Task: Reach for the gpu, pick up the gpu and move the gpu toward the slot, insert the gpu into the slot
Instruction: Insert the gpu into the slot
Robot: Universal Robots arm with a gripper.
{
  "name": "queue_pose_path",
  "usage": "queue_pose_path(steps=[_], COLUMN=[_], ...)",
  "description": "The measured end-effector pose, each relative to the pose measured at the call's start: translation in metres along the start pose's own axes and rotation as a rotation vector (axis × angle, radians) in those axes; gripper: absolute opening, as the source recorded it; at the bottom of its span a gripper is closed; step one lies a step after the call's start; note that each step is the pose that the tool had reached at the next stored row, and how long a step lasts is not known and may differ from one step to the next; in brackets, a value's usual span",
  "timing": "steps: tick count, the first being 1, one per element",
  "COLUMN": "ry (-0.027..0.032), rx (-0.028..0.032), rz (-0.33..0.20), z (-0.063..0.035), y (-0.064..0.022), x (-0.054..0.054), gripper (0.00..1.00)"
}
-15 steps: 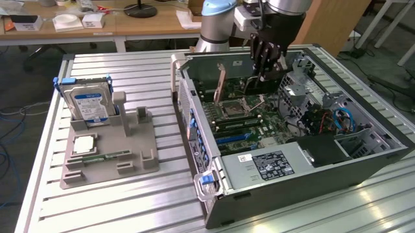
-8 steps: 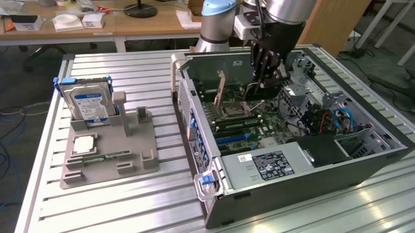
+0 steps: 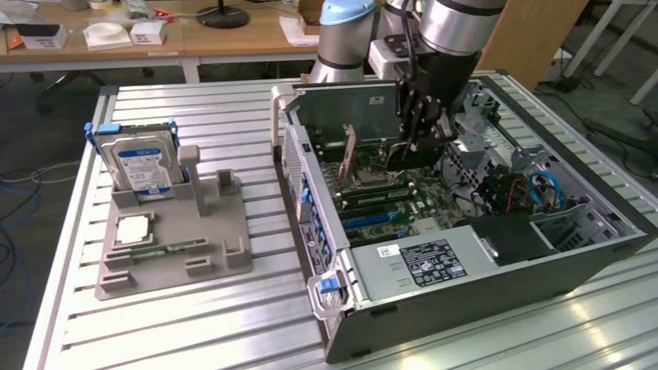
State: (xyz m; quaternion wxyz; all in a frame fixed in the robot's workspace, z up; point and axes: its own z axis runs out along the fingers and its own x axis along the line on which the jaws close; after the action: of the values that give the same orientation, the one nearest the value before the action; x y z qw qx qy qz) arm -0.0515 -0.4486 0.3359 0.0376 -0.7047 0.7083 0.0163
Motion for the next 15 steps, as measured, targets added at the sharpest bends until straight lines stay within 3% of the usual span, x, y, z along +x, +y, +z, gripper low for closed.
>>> queue_pose_path(steps=[9,15], ry=[0.0000,0.0004], rx=[0.0000,0.0013], rz=[0.000,0.000], z=[0.0179,0.0254], y=[0.0013,0.0124], x=[0.004,0.008], gripper=[0.26,0.26])
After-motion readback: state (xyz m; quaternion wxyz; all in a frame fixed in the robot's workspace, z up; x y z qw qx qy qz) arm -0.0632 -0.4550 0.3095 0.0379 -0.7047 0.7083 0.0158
